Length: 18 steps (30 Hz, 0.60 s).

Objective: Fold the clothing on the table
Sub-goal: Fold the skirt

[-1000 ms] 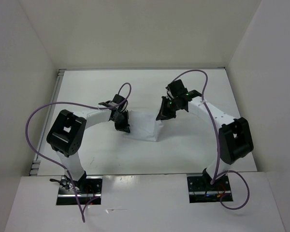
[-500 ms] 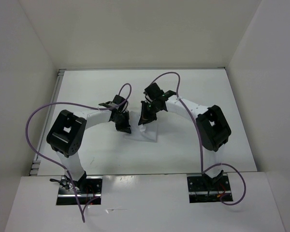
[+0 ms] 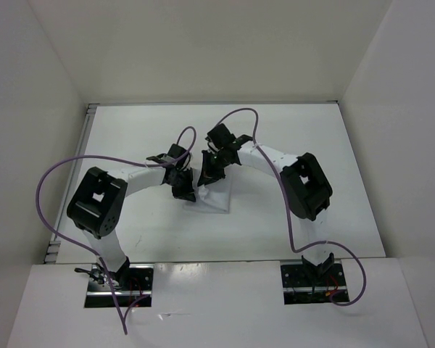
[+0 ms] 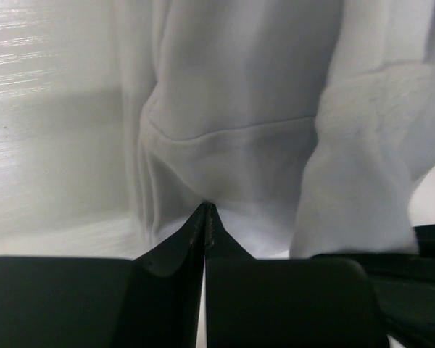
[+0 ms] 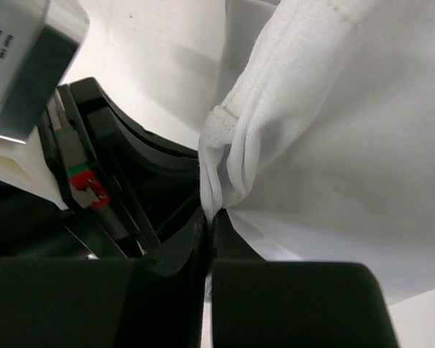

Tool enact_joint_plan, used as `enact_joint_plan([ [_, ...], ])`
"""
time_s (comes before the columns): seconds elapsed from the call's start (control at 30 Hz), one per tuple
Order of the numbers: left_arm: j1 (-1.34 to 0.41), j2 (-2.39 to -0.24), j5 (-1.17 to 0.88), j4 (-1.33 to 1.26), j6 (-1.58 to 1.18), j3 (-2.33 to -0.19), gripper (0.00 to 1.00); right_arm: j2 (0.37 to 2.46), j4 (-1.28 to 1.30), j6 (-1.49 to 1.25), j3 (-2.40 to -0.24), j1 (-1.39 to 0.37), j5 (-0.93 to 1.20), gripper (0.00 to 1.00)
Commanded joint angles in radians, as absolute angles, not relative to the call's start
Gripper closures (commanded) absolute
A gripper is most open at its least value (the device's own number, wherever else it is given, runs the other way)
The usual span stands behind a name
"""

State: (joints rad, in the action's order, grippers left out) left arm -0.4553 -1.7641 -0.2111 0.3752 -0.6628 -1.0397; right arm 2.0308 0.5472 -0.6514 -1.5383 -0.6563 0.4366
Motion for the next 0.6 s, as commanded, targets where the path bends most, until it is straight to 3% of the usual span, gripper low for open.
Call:
enact_joint_plan([
  [0.0, -0.46, -1.724, -0.218, 0.373, -0.678, -1.022, 0.97, 2.058, 0.502, -0.658, -1.604, -0.683, 0.472, 1.0],
  [0.57, -0.445, -1.648, -0.169, 0.429, -0.678, -1.026, 0.97, 2.097, 0.457, -0.667, -1.605, -0.723, 0.522, 1.0],
])
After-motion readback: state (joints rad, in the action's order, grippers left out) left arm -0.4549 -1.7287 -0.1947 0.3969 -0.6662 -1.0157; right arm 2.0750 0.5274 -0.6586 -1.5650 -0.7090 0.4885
